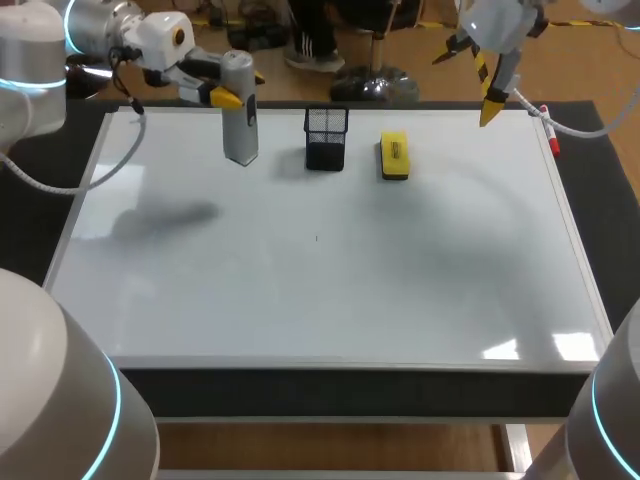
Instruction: Pick up the inspection probe, press it on each red-marked spot on the whiteboard one by one, put down the probe, pick up the eraser, and wipe off all the red marks.
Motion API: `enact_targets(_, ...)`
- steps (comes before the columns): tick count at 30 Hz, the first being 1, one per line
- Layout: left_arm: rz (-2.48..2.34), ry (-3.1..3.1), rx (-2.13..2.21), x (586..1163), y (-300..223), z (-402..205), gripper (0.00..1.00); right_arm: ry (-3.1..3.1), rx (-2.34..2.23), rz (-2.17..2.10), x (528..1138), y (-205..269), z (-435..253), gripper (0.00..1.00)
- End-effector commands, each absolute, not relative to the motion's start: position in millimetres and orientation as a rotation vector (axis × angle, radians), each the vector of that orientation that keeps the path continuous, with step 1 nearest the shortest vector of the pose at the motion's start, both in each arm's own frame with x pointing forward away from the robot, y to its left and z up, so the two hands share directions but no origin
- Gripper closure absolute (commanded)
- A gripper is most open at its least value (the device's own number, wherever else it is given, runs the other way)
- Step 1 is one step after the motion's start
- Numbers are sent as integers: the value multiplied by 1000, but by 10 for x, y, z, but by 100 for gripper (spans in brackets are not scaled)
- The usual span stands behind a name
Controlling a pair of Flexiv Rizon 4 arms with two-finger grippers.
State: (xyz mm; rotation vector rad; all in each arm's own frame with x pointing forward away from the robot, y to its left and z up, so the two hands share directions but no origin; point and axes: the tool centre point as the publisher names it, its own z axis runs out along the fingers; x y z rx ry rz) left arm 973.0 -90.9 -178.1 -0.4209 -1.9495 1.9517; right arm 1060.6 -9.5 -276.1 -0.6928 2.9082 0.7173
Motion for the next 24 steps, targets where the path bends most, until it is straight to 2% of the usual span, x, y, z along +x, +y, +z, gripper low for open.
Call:
enact_targets(1,1944,-1980,-413,9730,-1018,-1624,100,2911,-696,712,10608,-102,-2753,0)
enact_targets(24,2106,-2038,-305,10370,-1843,-1241,100,2911,-696,712,10608,-102,-2753,0)
